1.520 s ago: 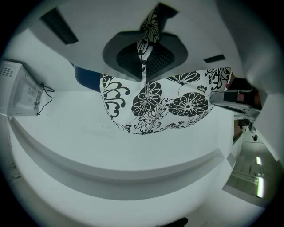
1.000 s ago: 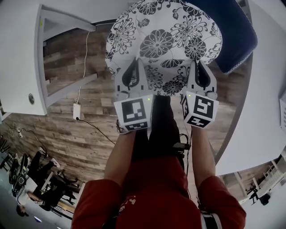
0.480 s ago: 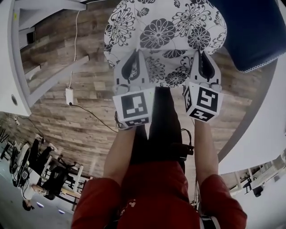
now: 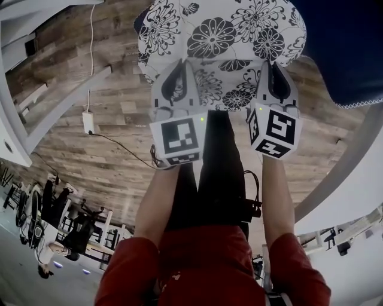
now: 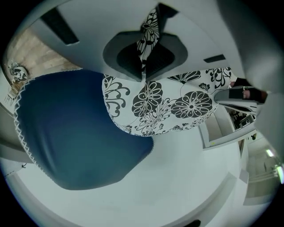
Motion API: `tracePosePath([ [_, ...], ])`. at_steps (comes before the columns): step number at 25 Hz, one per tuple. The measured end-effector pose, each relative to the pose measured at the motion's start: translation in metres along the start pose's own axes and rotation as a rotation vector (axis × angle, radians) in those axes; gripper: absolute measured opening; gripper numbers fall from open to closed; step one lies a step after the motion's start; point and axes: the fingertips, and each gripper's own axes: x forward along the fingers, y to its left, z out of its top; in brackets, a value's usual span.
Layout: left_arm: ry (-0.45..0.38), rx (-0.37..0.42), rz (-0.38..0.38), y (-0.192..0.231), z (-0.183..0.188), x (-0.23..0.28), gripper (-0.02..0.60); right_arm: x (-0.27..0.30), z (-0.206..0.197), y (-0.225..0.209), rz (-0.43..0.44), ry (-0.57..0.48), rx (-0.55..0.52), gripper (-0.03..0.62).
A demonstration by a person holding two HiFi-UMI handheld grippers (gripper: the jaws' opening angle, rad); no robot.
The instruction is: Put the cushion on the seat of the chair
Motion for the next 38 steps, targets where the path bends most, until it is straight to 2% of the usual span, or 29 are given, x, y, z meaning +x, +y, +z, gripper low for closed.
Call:
tracePosePath([
  [7,0.037,-0.003,-0.007,0.000,0.009,-0.007,0.028,-0.009,0.016,-0.001,-0.009,0.049,-0.026,0.043],
  [13,0.064,-0.004,-0.005,-0.001,-0.011,0.009,0.028,0.006,-0.002,-0.002,-0.001,0.079,-0.040,0.043],
  [33,0.122,-0.013,-0.014,-0.003,-0.040,0.038,0.031,0.031,-0.028,-0.012,-0.025,0.140,-0.063,0.044],
  [38,0.129,0.003,-0.016,-0.001,-0.043,0.041,0.039,0.034,-0.028,-0.017,-0.052,0.141,-0.062,0.089],
])
